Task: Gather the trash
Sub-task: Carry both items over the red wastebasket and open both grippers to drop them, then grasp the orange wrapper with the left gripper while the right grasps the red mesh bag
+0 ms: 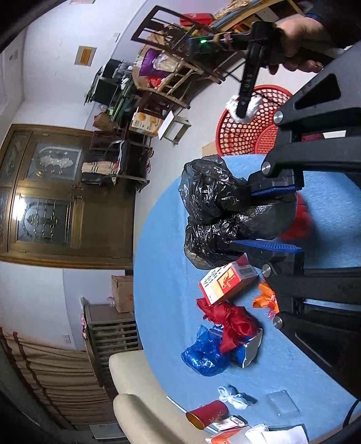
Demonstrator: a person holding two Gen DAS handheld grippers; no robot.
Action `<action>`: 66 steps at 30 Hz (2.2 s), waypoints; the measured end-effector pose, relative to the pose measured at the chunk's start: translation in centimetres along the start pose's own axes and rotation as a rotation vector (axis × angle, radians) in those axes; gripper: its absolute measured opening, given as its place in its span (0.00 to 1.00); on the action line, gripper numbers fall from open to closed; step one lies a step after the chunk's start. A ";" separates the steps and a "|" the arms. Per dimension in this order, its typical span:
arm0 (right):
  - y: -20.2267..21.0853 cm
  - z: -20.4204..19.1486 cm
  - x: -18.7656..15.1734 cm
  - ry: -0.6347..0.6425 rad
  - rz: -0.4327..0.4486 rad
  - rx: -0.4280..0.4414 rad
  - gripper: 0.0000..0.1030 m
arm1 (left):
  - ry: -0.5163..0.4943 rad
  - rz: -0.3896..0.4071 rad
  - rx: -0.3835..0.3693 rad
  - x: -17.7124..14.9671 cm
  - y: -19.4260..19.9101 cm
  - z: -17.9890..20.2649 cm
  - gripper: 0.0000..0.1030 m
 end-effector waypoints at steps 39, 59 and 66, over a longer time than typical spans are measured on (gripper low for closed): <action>5.5 12.4 3.3 -0.219 0.138 -0.196 0.88 | -0.104 -0.170 -0.277 0.7 -8.0 13.3 0.80; 3.5 -14.0 -6.6 0.354 -0.063 0.276 0.89 | 0.308 -0.036 0.302 -5.4 7.3 -16.6 0.84; 2.0 -18.3 -10.8 0.543 -0.101 0.268 0.88 | 0.324 -0.052 0.279 -5.9 6.2 -16.1 0.84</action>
Point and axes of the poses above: each gripper's, at about its wrist camera, not at the fingertips, and y roughly against the way its jaws point, z to its right, x to its top, the point moved 4 cm from there along -y, roughly the way its jaws point, and after that the axes turned 8 degrees about z, right-handed, at the moved point
